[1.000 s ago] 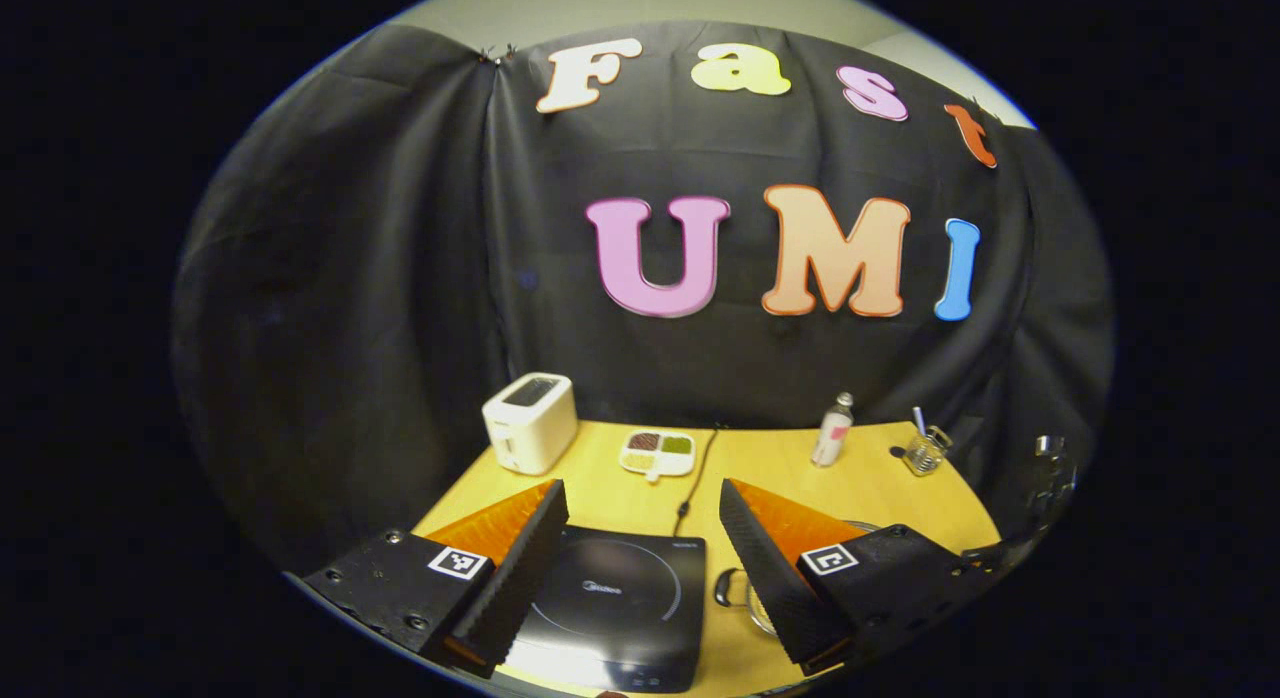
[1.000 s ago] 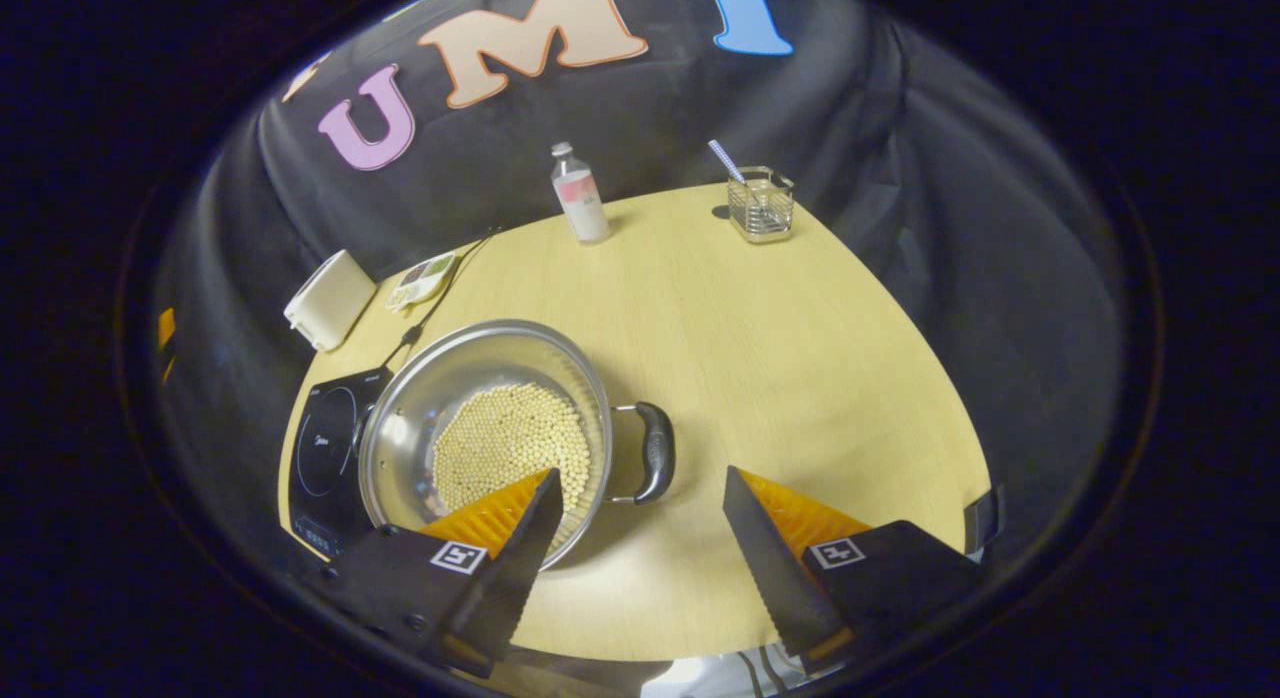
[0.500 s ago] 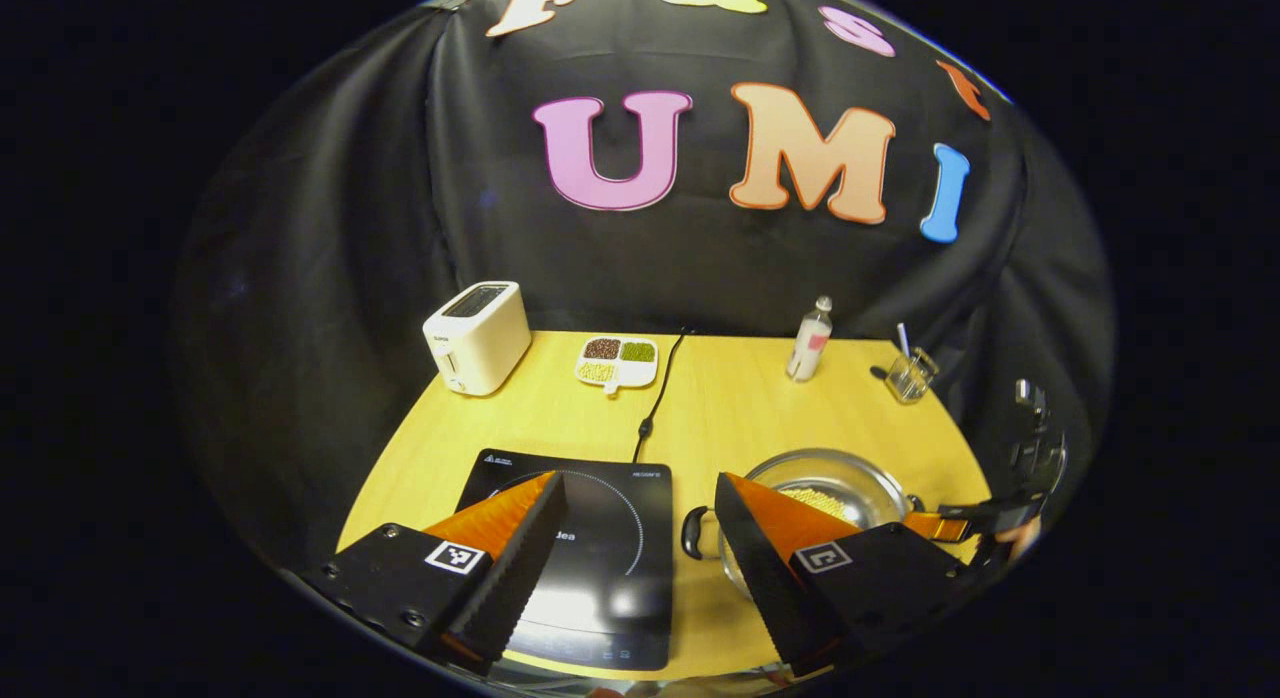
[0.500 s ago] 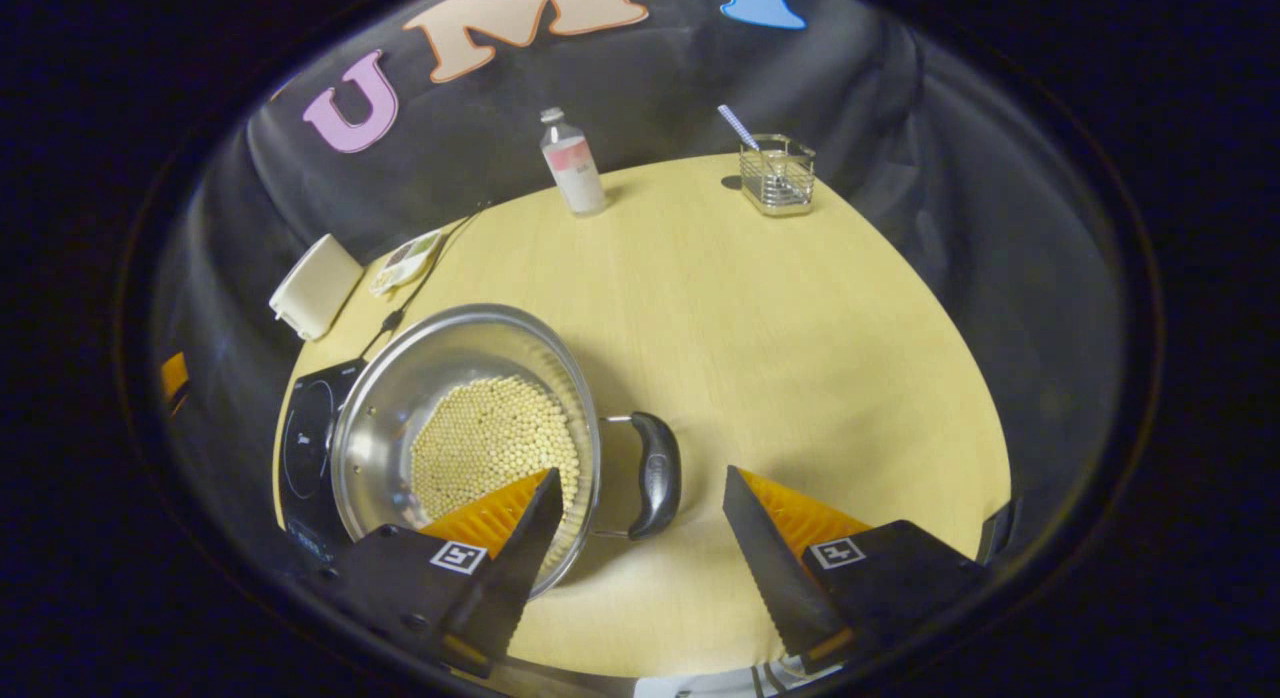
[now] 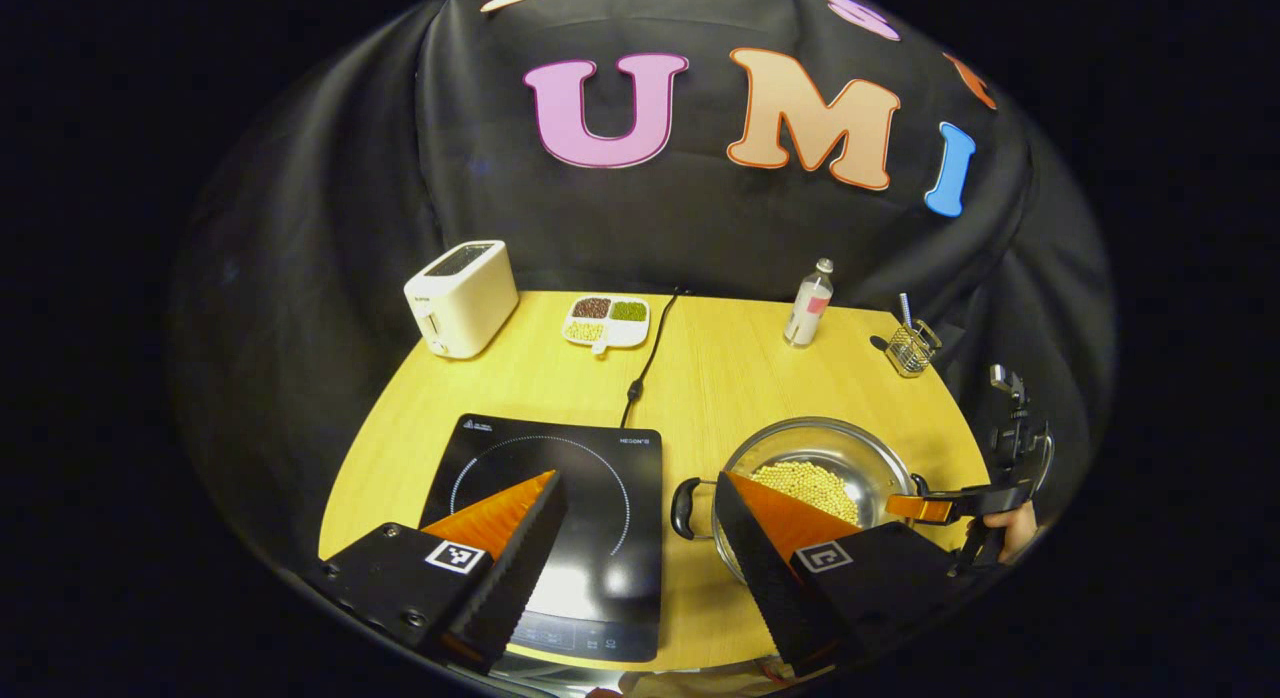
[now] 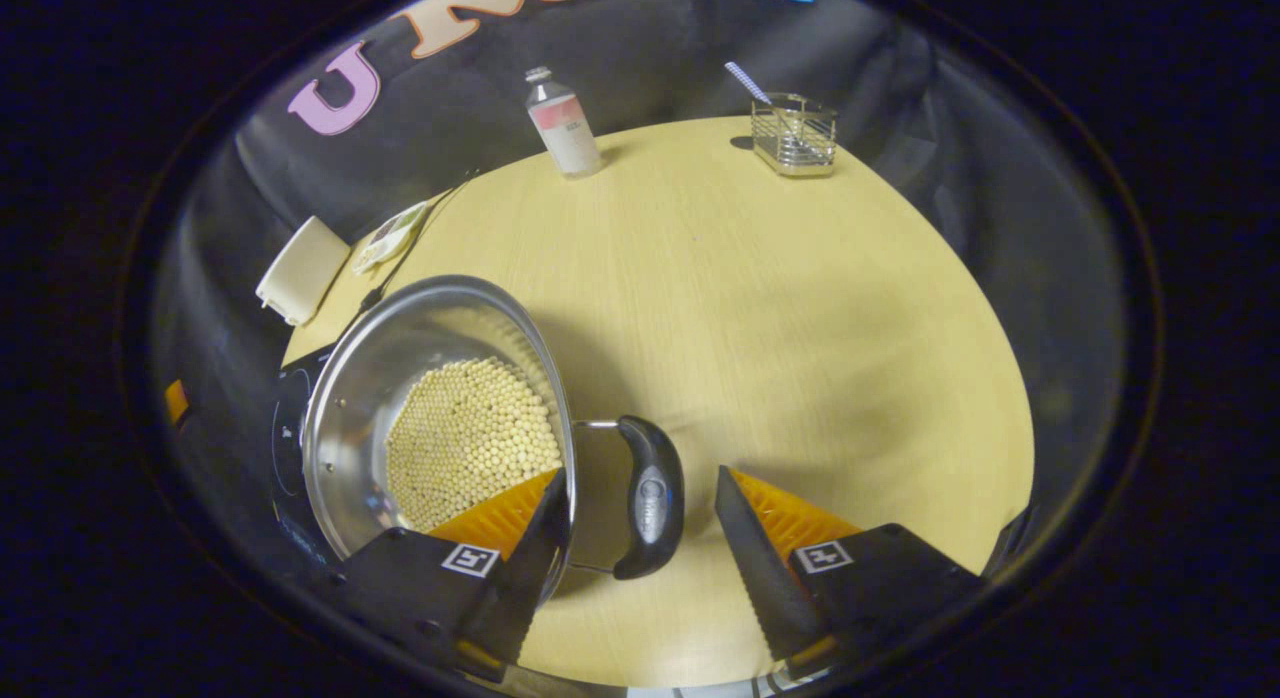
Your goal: First push the handle of the pot to place it horizontally, then grasp the pot with both hands and set it on the induction cooktop.
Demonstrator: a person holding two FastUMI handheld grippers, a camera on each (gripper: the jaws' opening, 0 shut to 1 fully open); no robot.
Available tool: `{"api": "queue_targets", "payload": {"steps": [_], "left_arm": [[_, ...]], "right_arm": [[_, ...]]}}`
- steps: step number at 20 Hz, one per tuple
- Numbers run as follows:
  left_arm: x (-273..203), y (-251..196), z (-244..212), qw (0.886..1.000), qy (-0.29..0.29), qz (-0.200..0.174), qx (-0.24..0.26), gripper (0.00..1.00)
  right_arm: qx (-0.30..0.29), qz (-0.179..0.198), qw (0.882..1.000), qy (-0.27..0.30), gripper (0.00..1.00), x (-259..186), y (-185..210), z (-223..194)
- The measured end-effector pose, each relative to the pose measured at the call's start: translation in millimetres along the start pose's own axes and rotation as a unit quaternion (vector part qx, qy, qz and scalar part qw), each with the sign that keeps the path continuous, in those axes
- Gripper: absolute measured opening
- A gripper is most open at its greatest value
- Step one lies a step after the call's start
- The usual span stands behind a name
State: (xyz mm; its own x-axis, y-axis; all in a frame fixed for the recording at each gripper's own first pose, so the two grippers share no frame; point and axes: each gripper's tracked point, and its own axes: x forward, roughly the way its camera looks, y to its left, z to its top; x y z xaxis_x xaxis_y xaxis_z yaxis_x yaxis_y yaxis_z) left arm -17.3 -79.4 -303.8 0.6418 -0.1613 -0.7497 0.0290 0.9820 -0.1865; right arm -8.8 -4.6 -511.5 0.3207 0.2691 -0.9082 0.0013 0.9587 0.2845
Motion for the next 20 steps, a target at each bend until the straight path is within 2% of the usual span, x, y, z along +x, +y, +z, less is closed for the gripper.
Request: {"api": "queue_targets", "payload": {"steps": [1, 2, 4, 7, 11, 12, 13, 14, 15, 16, 17, 18, 20], "left_arm": [[6.2, -5.6, -5.4, 1.0, 0.01, -0.006, -0.003, 0.97], [12.7, -8.8, -10.6, 1.0, 0.019, -0.013, -0.005, 0.96], [25.9, -17.4, -26.3, 0.998, 0.049, -0.037, -0.007, 0.97], [45.4, -28.7, -52.6, 0.993, 0.096, -0.067, -0.011, 0.96], [69.5, -41.2, -87.0, 0.985, 0.148, -0.086, -0.027, 0.97], [74.7, -43.5, -91.6, 0.983, 0.155, -0.089, -0.029, 0.98], [80.8, -44.4, -98.4, 0.982, 0.163, -0.088, -0.028, 0.97], [84.9, -43.0, -102.9, 0.982, 0.17, -0.083, -0.023, 0.98], [88.9, -41.7, -106.0, 0.982, 0.172, -0.081, -0.017, 0.97], [91.7, -42.9, -108.9, 0.981, 0.175, -0.081, -0.013, 0.97], [95.6, -44.7, -111.7, 0.981, 0.177, -0.082, -0.012, 0.97], [99.1, -47.1, -114.1, 0.98, 0.181, -0.084, -0.013, 0.97], [104.8, -51.3, -117.6, 0.978, 0.187, -0.089, -0.019, 0.97]], "right_arm": [[-0.003, -0.001, 1.0, 0.007, 0.87, 4.7, -0.1, -3.7], [0.003, 0.019, 1.0, 0.013, 0.87, 1.1, 7.2, -2.3], [0.011, 0.018, 1.0, 0.012, 0.6, 9.6, 9.9, -3.9], [0.013, 0.021, 1.0, 0.015, 0.61, 8.6, 10.4, -2.5], [0.009, 0.026, 1.0, 0.015, 0.65, 10.0, 10.2, -1.8], [0.008, 0.026, 0.999, 0.016, 0.6, 10.2, 10.4, -2.0], [0.007, 0.026, 1.0, 0.016, 0.65, 10.8, 10.0, -0.8], [0.006, 0.026, 1.0, 0.016, 0.65, 11.0, 9.2, -0.2], [0.005, 0.026, 0.999, 0.019, 0.6, 11.8, 9.9, -0.4], [0.001, 0.025, 0.999, 0.021, 0.65, 11.3, 9.3, -0.6], [-0.003, 0.024, 0.999, 0.022, 0.6, 11.3, 8.7, -0.2], [-0.006, 0.024, 0.999, 0.023, 0.64, 11.3, 8.7, -0.2], [-0.01, 0.023, 0.999, 0.025, 0.6, 12.3, 8.7, 0.9]]}}
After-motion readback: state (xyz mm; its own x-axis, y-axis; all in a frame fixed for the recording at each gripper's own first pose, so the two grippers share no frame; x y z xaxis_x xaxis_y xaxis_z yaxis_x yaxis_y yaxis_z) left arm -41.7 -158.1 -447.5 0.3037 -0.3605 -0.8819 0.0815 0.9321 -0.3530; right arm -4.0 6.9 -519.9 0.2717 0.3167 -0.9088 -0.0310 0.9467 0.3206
